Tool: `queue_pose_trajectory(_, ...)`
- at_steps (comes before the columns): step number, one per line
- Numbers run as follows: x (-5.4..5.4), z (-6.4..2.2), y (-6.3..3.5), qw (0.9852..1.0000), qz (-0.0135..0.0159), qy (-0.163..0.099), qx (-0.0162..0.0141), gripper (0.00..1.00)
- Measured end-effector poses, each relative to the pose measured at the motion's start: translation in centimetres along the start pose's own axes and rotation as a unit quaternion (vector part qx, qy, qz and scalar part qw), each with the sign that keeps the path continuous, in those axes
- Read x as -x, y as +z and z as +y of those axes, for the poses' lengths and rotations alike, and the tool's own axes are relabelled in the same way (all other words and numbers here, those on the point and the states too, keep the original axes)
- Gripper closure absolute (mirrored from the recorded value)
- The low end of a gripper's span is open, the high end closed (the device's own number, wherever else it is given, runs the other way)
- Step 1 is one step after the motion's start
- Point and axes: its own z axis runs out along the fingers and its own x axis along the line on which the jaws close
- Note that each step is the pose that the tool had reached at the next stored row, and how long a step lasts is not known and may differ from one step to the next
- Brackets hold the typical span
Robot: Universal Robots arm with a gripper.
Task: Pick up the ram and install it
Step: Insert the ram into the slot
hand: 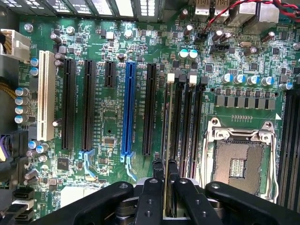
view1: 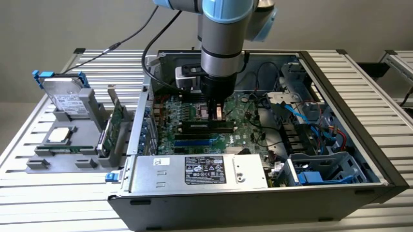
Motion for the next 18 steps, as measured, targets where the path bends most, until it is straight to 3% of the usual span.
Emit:
queue_pose_trajectory(15, 0.24, -0.01, 0.21, 1.0, 0.0001, -0.002, 0.0, 0.85)
queue_pose_trajectory(18, 0.24, 0.0, -0.16, 1.0, 0.0, -0.002, 0.0, 0.85)
